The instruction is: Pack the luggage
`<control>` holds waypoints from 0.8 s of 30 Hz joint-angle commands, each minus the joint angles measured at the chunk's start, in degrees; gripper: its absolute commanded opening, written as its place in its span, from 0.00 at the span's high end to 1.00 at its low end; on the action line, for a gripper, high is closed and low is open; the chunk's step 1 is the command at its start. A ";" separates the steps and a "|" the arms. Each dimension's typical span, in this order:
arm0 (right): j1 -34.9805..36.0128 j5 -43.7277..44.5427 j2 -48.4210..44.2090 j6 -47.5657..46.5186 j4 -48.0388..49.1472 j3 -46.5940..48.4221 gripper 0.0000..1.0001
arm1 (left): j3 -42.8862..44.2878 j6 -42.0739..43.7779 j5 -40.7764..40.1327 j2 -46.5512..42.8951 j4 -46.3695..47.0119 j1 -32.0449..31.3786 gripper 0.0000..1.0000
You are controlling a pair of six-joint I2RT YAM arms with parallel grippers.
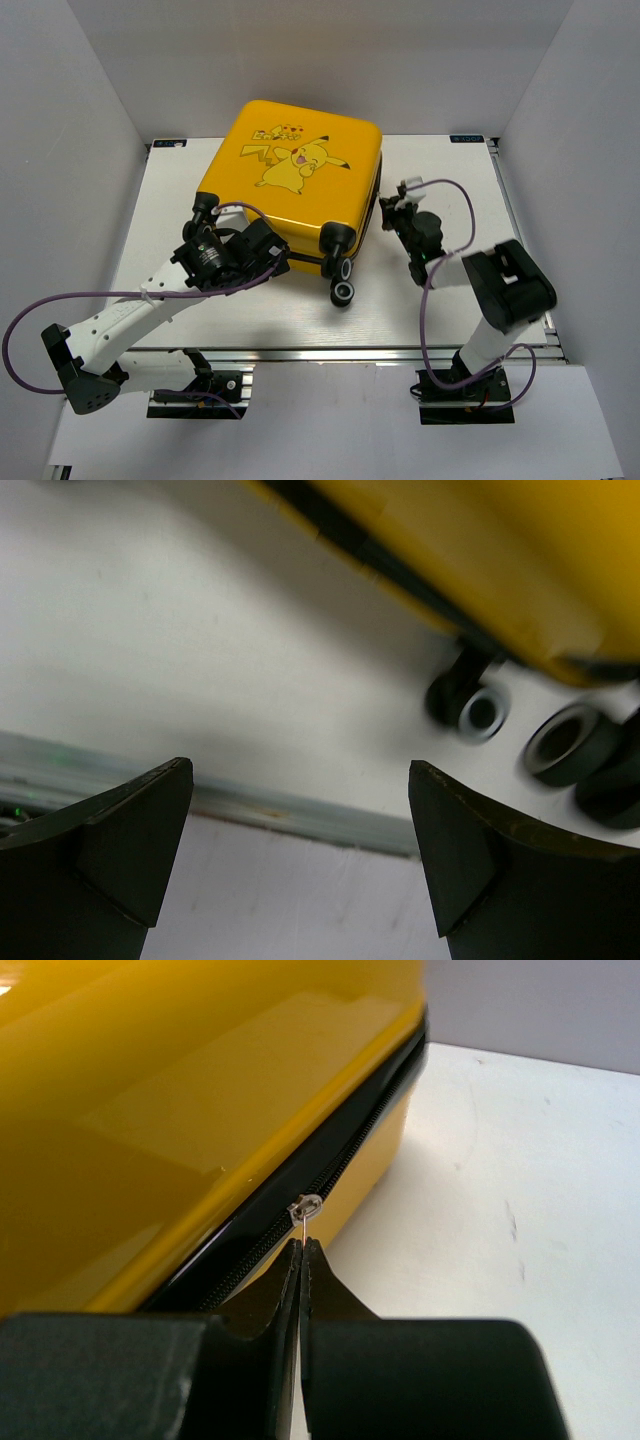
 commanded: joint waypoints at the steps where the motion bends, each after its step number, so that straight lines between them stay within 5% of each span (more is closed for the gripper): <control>1: 2.82 6.50 -10.99 -4.44 8.43 -9.41 1.00 | 4.16 3.23 -9.47 0.75 4.33 1.70 0.02; 6: 9.67 6.87 -27.05 -3.05 -1.91 -20.58 1.00 | 8.47 19.42 -2.47 5.85 20.12 3.81 0.02; 10: 15.75 6.70 -33.24 -0.07 -10.63 -23.14 1.00 | 15.49 34.07 8.68 13.57 20.43 4.43 0.02; 15: 17.87 5.20 -31.32 -0.15 -17.31 -19.64 1.00 | 7.17 48.79 37.69 10.08 24.30 3.38 0.02; 24: 17.52 4.15 -32.55 3.45 -19.61 -19.10 1.00 | -1.19 46.61 36.41 3.39 14.11 3.38 0.02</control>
